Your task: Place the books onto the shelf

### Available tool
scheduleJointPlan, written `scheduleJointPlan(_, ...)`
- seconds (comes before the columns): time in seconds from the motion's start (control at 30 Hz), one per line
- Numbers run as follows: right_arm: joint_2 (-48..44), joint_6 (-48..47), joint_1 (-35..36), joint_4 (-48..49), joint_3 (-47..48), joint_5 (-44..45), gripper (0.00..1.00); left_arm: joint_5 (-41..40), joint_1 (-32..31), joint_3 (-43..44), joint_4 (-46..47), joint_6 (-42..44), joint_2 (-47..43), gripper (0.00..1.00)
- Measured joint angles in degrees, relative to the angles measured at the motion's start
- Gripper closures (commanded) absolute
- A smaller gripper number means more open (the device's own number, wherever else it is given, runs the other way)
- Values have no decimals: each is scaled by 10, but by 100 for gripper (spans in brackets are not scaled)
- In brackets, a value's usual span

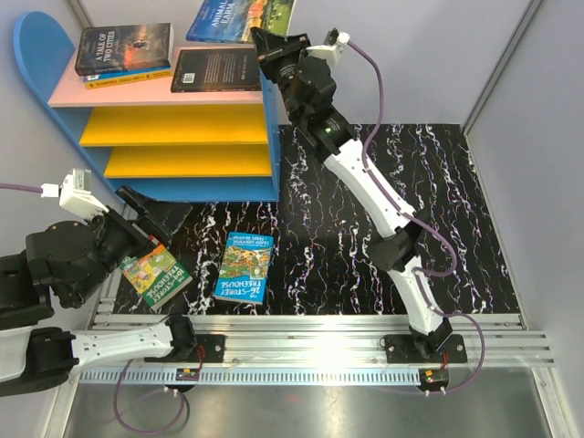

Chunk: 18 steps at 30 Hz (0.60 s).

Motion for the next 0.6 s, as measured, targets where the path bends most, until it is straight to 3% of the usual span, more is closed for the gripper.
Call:
scheduleJointPlan(0.43, 2, 21, 103, -17, -26, -22, 100, 1, 0, -15, 6, -8, 4, 5)
scheduleJointPlan(0.6, 10, 49, 82, -20, -26, -14, 100, 9, 0, 2, -15, -21, 4, 6)
